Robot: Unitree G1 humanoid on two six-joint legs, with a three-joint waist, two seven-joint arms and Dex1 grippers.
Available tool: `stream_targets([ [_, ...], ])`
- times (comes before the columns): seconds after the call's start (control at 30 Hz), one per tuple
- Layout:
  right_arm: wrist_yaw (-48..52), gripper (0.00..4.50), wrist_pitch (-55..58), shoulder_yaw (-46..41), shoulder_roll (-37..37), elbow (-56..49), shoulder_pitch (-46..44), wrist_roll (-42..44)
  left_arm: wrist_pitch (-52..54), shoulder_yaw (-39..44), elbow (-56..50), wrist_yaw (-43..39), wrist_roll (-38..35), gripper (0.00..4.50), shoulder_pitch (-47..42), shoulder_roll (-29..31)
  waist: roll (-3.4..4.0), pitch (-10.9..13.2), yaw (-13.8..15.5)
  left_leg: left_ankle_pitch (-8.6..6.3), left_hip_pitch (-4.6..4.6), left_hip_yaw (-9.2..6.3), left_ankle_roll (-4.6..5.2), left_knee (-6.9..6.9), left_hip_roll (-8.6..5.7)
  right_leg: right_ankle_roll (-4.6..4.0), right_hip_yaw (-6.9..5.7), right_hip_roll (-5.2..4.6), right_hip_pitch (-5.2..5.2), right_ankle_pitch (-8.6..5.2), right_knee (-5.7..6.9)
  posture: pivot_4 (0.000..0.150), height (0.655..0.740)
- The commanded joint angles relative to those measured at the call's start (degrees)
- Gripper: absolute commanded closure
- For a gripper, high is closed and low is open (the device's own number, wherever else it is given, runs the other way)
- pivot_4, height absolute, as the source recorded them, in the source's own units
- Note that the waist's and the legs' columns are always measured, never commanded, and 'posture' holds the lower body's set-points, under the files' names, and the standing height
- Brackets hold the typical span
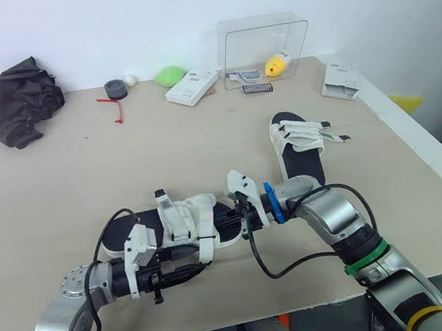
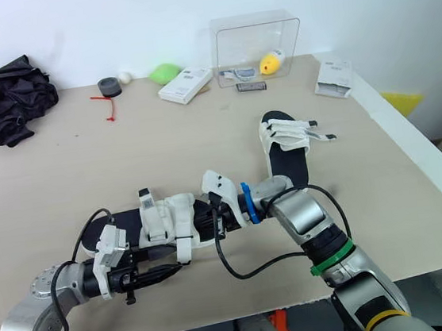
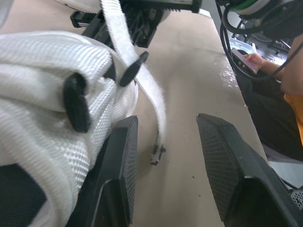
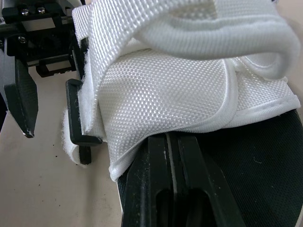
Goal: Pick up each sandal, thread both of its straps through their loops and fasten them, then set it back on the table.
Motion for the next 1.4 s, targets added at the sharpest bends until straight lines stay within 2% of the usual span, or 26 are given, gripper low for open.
stream_targets([
  [0.03, -1.11, 4.50, 1.75, 2.70, -0.65, 2.35, 1.79, -2.06, 1.00, -0.79, -1.02, 0.68, -0.89, 2.45, -0.88, 0.12, 0.00, 0.00, 0.00, 0.00, 0.00, 0.00, 0.00, 0.00, 0.00, 0.00, 0.00, 0.00, 0.00, 0.00, 0.00, 0.150, 0.7400],
  [0.3, -1.41, 4.50, 1.85, 2.55, -0.45, 2.37, 1.75, -2.02, 5.45, -4.52, -0.80, 1.31, -1.34, 2.45, -2.46, -0.31, 0.00, 0.00, 0.02, 0.00, 0.00, -0.02, 0.00, 0.00, -0.01, 0.01, 0.00, 0.02, 0.01, 0.01, 0.00, 0.150, 0.7400],
  [0.4, -1.59, 4.50, 1.91, 2.50, -0.42, 2.25, 1.90, -1.99, 7.02, -5.08, -0.19, 0.34, -1.94, 3.74, -3.25, 0.14, 0.01, 0.00, 0.03, 0.00, 0.01, -0.05, 0.00, 0.02, -0.04, 0.03, -0.02, 0.01, 0.04, 0.02, 0.00, 0.150, 0.7400],
  [0.43, -1.63, 4.50, 1.93, 2.50, -0.41, 2.22, 1.92, -1.97, 7.31, -5.17, -0.16, 0.15, -2.09, 3.90, -3.33, 0.25, 0.02, -0.01, 0.04, 0.00, 0.02, -0.05, 0.00, 0.02, -0.05, 0.04, -0.02, 0.00, 0.05, 0.03, 0.00, 0.150, 0.7400],
  [0.47, -1.71, 4.50, 1.97, 2.49, -0.40, 2.16, 1.95, -1.95, 7.76, -5.42, -0.14, -0.31, -2.39, 4.47, -3.41, 0.54, 0.02, -0.01, 0.05, 0.01, 0.02, -0.05, 0.00, 0.04, -0.07, 0.07, -0.03, -0.01, 0.06, 0.04, 0.00, 0.150, 0.7400],
  [0.67, -2.04, 4.50, 2.17, 2.36, -0.51, 1.80, 2.20, -1.71, 10.80, -5.69, -0.55, -2.82, -3.98, 4.47, -3.46, 2.59, 0.00, -0.02, 0.03, 0.02, 0.03, 0.06, 0.02, 0.13, -0.11, 0.18, 0.02, -0.05, 0.06, 0.11, 0.00, 0.150, 0.7400],
  [0.77, -2.04, 4.50, 2.17, 2.33, -0.57, 1.79, 2.24, -1.71, 16.97, -5.62, -3.17, -6.72, -8.24, 4.47, -2.51, 7.49, 0.01, -0.02, 0.00, 0.01, 0.02, 0.03, 0.02, 0.09, -0.07, 0.14, 0.00, 0.02, 0.03, 0.08, 0.00, 0.150, 0.7400],
  [0.9, -1.85, 4.50, 1.93, 2.42, -0.62, 2.19, 1.93, -1.81, 26.28, -6.13, -7.73, -12.48, -14.25, 4.47, -2.06, 17.12, 0.02, -0.01, -0.04, 0.01, 0.01, -0.04, 0.01, 0.02, 0.01, 0.03, -0.02, 0.07, 0.00, 0.02, 0.00, 0.150, 0.7400],
  [1.03, -1.76, 4.50, 1.65, 2.56, -0.63, 2.64, 1.62, -1.78, 34.72, -3.55, -8.86, -11.44, -22.93, 4.47, -6.09, 19.64, 0.04, -0.01, -0.42, -0.15, 0.04, 0.01, 0.12, 0.00, 0.09, -0.08, -0.08, 0.14, 0.00, -0.11, 0.01, 0.150, 0.7400],
  [1.2, -1.68, 4.50, 1.34, 2.71, -0.39, 3.12, 1.39, -1.86, 42.01, 1.20, -4.42, 2.07, -34.63, 4.47, -15.07, 8.78, 0.05, -0.01, -0.28, -0.31, 0.02, -0.01, 0.06, 0.03, 0.18, -0.09, -0.13, 0.25, 0.02, -0.22, 0.00, 0.150, 0.7400],
  [1.33, -1.91, 4.50, 1.21, 2.73, -0.12, 3.39, 1.35, -1.97, 45.50, 6.23, 5.62, 20.08, -39.32, 4.47, -21.64, -2.80, -0.03, 0.00, -0.15, -0.30, 0.04, -0.10, 0.07, 0.28, 0.16, 0.00, -0.16, 0.26, 0.16, -0.08, 0.06, 0.150, 0.7400],
  [1.4, -2.20, 4.50, 1.25, 2.68, -0.12, 3.28, 1.49, -1.91, 46.83, 9.60, 10.40, 27.83, -43.94, 4.47, -24.12, -6.76, 0.00, -0.01, 0.23, -0.26, 0.03, -0.15, 0.10, 0.41, 0.11, 0.09, -0.16, 0.25, 0.23, 0.04, 0.07, 0.150, 0.7400],
])
